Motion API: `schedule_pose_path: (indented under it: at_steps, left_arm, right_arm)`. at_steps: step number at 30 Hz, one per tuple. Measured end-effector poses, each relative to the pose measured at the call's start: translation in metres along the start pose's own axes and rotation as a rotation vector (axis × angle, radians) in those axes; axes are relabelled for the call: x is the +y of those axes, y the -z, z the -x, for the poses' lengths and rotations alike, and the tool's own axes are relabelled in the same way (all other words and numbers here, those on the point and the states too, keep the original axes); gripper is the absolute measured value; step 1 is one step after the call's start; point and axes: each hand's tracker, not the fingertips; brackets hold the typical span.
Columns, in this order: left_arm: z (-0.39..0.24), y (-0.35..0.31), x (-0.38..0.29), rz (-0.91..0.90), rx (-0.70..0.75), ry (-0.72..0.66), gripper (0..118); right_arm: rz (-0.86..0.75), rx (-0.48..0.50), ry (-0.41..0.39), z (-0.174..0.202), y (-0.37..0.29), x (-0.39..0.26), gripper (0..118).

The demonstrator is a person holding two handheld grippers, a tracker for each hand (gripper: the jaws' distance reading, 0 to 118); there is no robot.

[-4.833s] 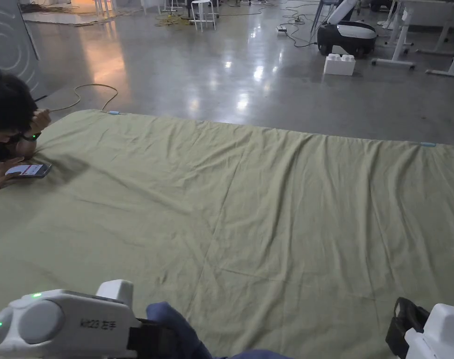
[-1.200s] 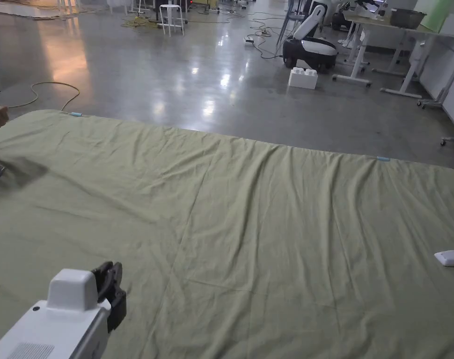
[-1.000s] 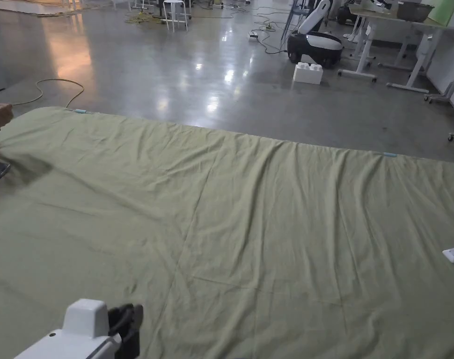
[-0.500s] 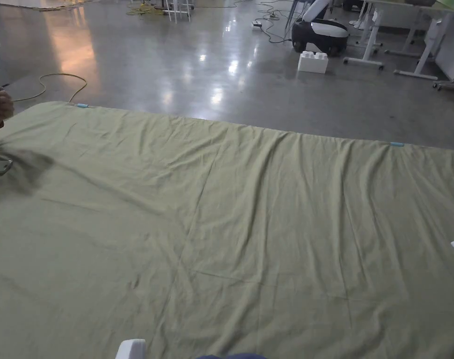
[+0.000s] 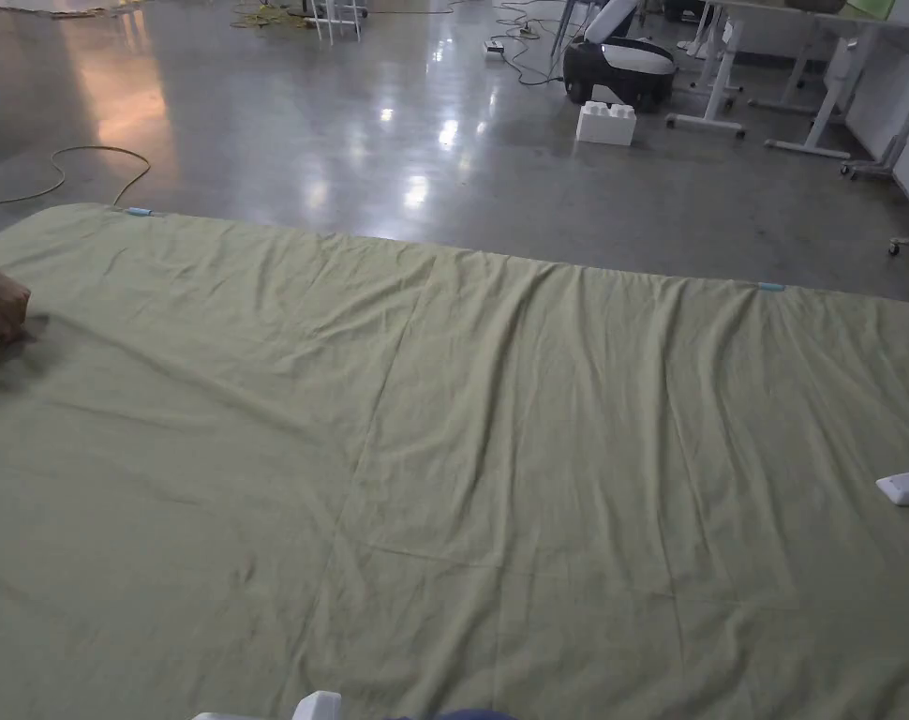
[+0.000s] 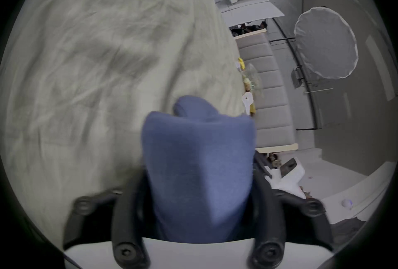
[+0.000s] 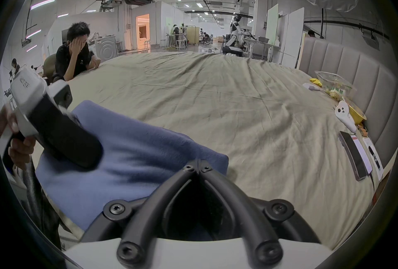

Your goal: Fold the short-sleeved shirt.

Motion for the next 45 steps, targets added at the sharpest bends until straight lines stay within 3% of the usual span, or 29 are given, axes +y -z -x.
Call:
schedule_pose_path:
  at_steps: [4,13,22,33,45]
  left_arm:
    - [0.019,0.000,-0.009,-0.015,-0.102,-0.062,32]
    - [0.016,-0.005,-0.011,-0.037,-0.155,-0.084,28]
    - [0.018,-0.083,0.009,-0.122,-0.182,-0.090,27]
    - [0.035,-0.270,0.039,-0.248,0.059,-0.125,27]
    - [0.020,-0.437,0.068,-0.252,0.521,-0.149,27]
  right_arm:
    - [-0.020,0.045,-0.012,-0.005,-0.001,-0.001,1]
    - [-0.015,0.043,-0.079,0.001,-0.002,0.008,1]
    - [-0.181,-0.012,-0.097,-0.023,-0.016,0.100,1]
    - [-0.377,-0.139,-0.012,-0.070,-0.020,0.217,1]
    - [-0.451,-0.185,0.000,-0.092,-0.038,0.238,1]
